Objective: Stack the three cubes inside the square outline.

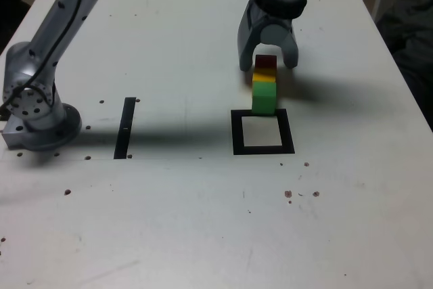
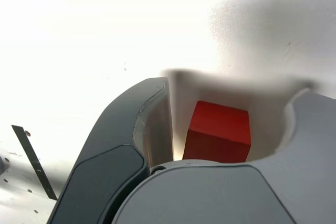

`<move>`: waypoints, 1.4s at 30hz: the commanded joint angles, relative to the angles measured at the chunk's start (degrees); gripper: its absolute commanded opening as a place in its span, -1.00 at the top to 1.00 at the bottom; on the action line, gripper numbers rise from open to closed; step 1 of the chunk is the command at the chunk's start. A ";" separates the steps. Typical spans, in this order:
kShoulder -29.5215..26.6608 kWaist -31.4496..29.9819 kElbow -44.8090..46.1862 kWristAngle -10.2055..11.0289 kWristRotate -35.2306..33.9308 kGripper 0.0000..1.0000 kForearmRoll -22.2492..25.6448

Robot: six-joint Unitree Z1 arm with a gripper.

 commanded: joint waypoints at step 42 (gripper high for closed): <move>-9.40 -4.59 -0.17 1.24 -2.10 0.52 5.69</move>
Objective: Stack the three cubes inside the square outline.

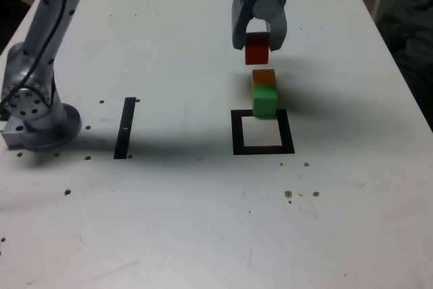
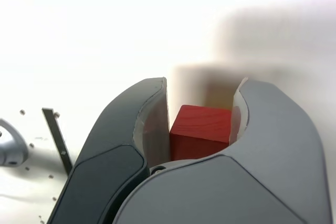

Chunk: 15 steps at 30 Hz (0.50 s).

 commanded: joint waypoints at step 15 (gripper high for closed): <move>-1.91 -15.75 2.14 -2.80 -10.09 0.52 1.74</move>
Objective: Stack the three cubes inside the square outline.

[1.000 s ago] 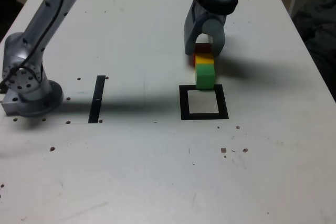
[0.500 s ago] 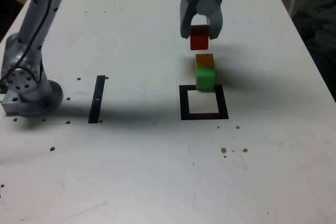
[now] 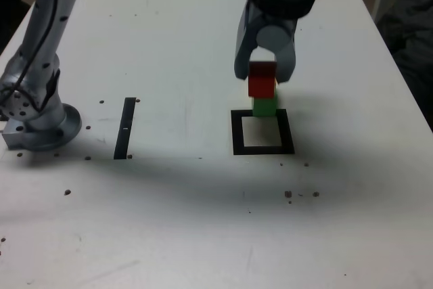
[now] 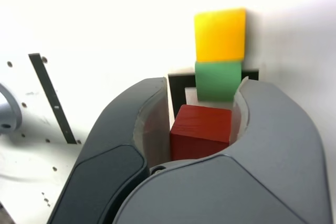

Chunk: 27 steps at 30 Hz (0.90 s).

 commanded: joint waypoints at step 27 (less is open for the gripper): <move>3.42 -3.99 4.46 -1.24 -3.40 0.52 -4.36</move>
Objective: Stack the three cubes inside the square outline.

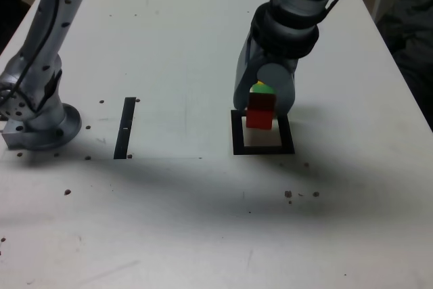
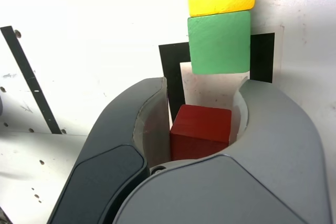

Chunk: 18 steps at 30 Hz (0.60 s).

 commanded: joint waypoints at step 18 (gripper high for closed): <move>2.17 0.02 2.95 -0.78 -0.10 0.51 -4.66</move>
